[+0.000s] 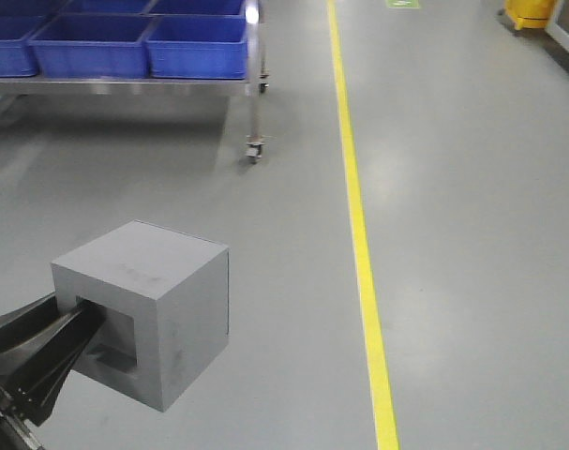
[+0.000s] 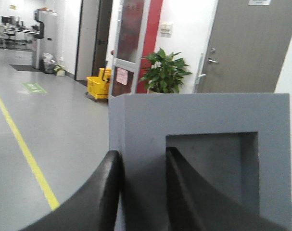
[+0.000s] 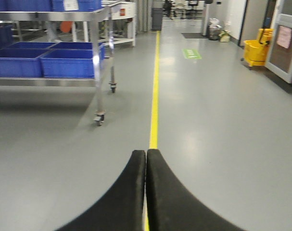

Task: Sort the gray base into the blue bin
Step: 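Drive away from the table holding the block in the left gripper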

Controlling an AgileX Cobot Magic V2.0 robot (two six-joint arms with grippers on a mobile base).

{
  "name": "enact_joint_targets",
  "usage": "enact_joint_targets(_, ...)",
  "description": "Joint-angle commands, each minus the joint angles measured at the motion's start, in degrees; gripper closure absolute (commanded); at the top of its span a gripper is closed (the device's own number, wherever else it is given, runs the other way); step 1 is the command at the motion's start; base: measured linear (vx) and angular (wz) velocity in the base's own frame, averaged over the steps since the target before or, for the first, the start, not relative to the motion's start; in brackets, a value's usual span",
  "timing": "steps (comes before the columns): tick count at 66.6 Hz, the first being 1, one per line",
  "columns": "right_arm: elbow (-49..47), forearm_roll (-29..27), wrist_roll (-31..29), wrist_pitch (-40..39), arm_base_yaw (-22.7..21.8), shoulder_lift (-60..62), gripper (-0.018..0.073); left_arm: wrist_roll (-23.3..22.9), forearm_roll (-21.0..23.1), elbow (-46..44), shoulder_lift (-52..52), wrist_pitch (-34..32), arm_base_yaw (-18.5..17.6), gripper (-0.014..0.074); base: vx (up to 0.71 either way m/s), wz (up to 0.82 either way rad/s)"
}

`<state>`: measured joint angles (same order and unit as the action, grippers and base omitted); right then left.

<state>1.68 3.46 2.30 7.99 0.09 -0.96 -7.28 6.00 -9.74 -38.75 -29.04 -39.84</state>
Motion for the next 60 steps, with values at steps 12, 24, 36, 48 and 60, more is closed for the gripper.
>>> enact_joint_targets(12,1.0,0.4,-0.4,-4.5,0.1,-0.6,0.0568,-0.3,0.2,-1.5,0.2,-6.4,-0.3,0.0602,0.26,-0.29)
enact_joint_targets(24,1.0,0.4,-0.4,-4.5,0.1,-0.6,0.0568,-0.3,0.2,-1.5,0.2,-6.4,-0.3,0.0602,0.34,-0.07)
enact_joint_targets(36,1.0,0.4,-0.4,-4.5,0.1,-0.6,0.0568,-0.3,0.2,-1.5,0.2,-6.4,-0.3,0.0602,0.38,0.01)
enact_joint_targets(48,1.0,0.4,-0.4,-4.5,0.1,-0.6,0.0568,-0.3,0.2,-1.5,0.2,-6.4,-0.3,0.0602,0.38,0.03)
enact_joint_targets(60,1.0,0.4,-0.4,-4.5,0.1,-0.6,0.0568,-0.3,0.2,-1.5,0.2,-6.4,-0.3,0.0602,0.37,0.02)
